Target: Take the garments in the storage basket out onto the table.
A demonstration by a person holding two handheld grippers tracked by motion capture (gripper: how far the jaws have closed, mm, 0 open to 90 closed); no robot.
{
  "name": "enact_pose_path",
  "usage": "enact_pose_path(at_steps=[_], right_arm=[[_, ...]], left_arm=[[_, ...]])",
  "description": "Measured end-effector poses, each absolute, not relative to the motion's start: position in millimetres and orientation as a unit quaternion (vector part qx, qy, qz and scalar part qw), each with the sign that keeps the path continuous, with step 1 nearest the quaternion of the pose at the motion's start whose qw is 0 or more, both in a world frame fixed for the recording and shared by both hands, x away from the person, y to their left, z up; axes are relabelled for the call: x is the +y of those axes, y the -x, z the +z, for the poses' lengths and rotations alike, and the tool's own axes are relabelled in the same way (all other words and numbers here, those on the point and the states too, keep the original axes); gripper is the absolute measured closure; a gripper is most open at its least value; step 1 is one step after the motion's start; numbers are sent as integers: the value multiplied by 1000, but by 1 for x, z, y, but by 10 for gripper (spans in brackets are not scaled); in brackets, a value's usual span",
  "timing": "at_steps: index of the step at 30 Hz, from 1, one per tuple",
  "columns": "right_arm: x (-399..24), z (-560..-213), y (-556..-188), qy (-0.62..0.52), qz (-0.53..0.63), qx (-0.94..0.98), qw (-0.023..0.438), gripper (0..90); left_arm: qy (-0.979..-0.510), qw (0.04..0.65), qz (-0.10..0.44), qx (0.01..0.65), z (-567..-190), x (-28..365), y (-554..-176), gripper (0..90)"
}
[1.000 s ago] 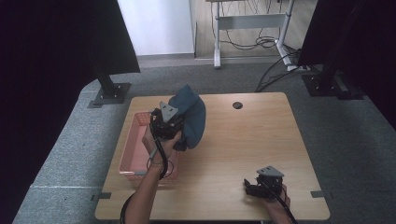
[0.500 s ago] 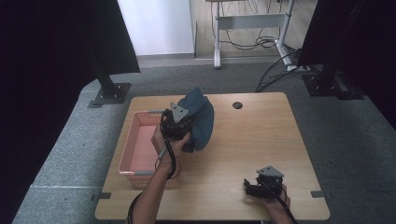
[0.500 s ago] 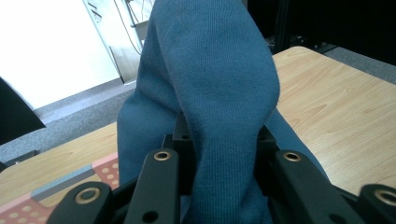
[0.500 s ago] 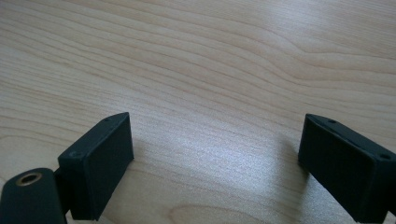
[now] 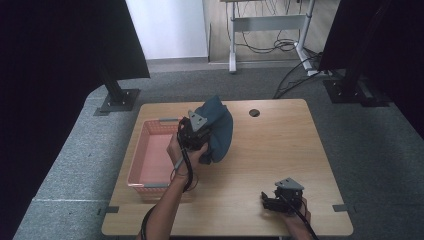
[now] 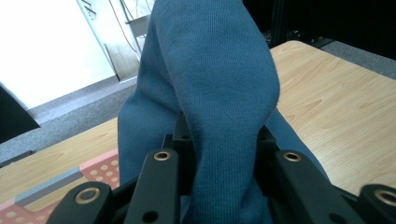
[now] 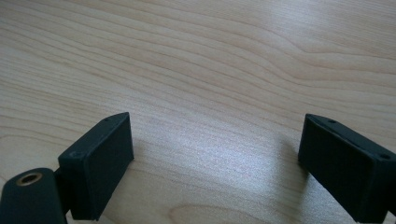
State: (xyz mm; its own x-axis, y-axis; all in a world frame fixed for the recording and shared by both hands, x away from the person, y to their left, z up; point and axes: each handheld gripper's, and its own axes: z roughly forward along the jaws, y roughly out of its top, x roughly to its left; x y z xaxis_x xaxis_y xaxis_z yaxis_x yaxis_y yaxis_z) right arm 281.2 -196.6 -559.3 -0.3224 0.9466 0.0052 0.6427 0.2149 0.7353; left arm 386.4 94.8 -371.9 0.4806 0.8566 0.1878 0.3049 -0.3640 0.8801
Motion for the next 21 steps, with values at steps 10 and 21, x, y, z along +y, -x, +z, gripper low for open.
enact_pose_path(at_steps=[10, 21], right_arm=[[-197, -559, -281, -534, 328, 744, 232, 96], [-197, -559, -281, -534, 328, 744, 232, 96]], left_arm=[[-756, 417, 333, 379, -368, 88, -386, 715], [-761, 415, 326, 377, -372, 80, -388, 715]])
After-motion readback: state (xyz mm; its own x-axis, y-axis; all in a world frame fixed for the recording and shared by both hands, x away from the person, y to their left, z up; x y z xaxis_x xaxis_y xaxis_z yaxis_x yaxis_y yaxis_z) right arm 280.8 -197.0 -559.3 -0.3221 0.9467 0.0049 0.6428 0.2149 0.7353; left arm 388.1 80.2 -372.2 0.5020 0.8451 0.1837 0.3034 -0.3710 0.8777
